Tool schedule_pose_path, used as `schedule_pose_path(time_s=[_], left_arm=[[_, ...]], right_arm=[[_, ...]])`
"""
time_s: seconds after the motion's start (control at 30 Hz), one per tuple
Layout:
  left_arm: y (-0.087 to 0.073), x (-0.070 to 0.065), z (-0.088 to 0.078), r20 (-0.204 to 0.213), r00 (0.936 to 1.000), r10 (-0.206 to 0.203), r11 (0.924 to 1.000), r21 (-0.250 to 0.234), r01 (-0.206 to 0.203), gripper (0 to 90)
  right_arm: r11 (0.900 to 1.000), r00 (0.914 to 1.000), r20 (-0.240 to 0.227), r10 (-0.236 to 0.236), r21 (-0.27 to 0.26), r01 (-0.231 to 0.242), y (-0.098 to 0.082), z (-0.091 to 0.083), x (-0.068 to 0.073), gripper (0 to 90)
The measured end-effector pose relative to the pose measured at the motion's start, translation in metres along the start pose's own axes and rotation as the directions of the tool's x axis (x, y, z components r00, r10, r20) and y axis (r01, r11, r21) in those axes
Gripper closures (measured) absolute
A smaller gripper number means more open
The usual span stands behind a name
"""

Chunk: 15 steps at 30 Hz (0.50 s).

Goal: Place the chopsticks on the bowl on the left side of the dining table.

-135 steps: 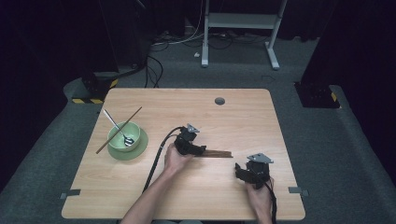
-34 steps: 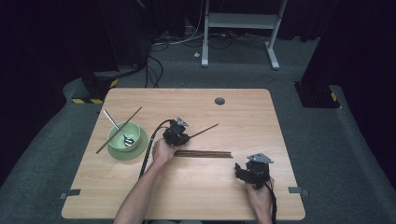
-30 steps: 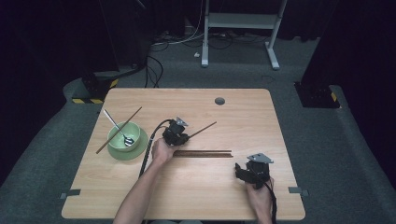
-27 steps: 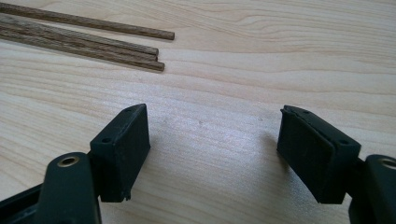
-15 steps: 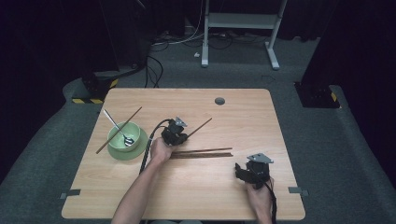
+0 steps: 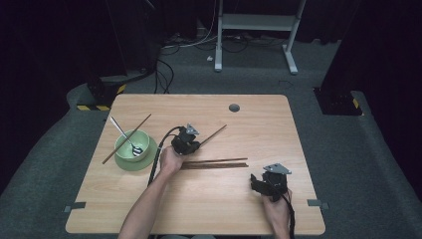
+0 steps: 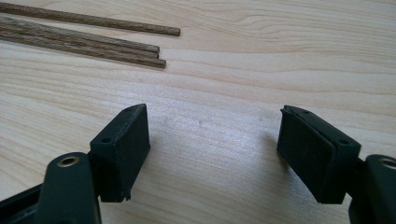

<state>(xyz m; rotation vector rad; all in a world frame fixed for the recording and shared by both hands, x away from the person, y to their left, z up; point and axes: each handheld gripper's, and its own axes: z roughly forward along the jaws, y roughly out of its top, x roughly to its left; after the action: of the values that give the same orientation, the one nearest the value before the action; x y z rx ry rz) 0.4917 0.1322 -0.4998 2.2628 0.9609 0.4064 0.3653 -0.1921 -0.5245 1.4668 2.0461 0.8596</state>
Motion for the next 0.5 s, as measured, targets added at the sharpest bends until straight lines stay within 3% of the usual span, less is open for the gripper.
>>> schedule_pose_path(time_s=[0.5], left_arm=[[0.002,0.0,-0.018,0.021,0.9995,-0.024,0.9995,-0.021,0.025,85.1]], right_arm=[[1.0,1.0,0.0,0.0,0.0,0.0,0.0,0.0,0.0,24.7]])
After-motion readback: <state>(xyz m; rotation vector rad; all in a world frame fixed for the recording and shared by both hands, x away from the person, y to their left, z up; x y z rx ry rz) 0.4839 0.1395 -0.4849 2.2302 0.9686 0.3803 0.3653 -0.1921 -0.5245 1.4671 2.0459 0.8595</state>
